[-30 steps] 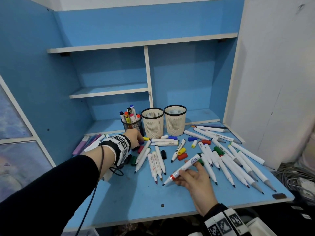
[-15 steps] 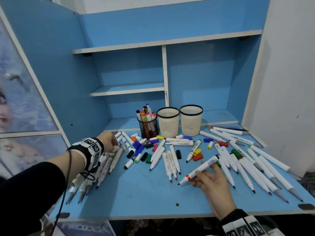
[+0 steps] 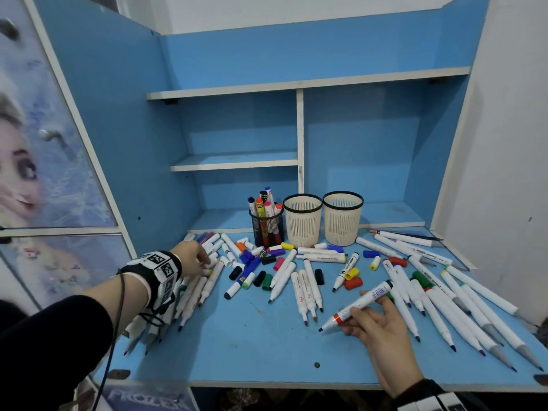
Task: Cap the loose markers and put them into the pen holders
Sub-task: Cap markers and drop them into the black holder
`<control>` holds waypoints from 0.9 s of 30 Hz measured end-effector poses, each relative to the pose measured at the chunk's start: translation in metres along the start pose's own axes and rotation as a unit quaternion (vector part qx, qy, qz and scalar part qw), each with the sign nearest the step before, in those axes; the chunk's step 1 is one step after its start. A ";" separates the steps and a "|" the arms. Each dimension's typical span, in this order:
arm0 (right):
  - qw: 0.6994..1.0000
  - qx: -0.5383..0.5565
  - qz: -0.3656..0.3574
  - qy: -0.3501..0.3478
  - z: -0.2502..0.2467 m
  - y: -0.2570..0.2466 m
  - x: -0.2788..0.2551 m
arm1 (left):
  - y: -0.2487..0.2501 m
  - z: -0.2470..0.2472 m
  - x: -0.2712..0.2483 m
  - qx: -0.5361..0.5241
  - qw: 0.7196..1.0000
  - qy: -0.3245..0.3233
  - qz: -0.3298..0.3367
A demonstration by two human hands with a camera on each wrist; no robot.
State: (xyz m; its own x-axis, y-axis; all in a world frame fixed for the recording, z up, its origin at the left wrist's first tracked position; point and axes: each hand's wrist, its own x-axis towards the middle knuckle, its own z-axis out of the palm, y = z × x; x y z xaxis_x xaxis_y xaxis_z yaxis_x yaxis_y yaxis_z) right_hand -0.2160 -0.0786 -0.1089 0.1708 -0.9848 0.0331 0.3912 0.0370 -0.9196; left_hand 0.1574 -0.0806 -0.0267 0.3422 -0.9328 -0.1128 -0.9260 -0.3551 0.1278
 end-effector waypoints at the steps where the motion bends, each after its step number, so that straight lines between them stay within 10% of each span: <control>1: 1.000 -0.001 0.000 0.002 0.000 0.001 0.001 | 0.005 0.000 0.000 -0.011 1.000 0.003 0.008; 8: 1.000 -0.010 0.003 0.003 0.000 0.002 0.002 | 0.045 0.004 0.003 -0.027 0.995 -0.028 0.092; 18: 1.000 -0.011 0.012 0.009 0.000 0.000 0.001 | 0.067 0.012 0.006 0.025 0.998 -0.043 0.047; 27: 0.997 0.066 0.032 0.019 0.004 -0.012 -0.005 | 0.092 -0.016 -0.044 -0.208 0.969 0.073 0.112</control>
State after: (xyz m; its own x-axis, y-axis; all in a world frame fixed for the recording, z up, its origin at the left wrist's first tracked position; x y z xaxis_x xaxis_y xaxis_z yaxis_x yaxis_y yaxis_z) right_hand -0.2183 -0.0738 -0.0962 0.1654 -0.9854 -0.0414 0.4961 0.1194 -0.8600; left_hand 0.0595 -0.0734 0.0055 0.1878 -0.9770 0.1010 -0.8460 -0.1087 0.5220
